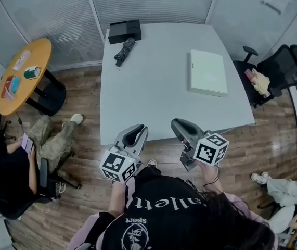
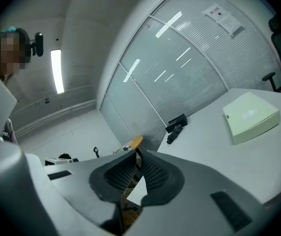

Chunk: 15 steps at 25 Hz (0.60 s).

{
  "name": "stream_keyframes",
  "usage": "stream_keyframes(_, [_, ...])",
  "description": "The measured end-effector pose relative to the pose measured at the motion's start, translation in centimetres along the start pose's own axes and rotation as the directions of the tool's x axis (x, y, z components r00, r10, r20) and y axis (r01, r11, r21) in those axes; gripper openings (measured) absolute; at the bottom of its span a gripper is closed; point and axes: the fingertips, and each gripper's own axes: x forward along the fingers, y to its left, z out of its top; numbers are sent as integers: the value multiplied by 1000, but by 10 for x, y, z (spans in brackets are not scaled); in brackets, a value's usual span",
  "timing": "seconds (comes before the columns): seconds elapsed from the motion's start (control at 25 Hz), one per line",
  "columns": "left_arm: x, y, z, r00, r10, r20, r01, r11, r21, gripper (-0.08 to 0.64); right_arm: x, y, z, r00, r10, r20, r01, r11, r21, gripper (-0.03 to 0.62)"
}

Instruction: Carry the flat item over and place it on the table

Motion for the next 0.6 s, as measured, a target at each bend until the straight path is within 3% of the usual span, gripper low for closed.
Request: stream_keyframes(0.6, [-26, -108, -33, 999, 39, -24, -39, 999, 6, 61, -96, 24, -43, 996, 56, -66, -63, 992, -107, 37])
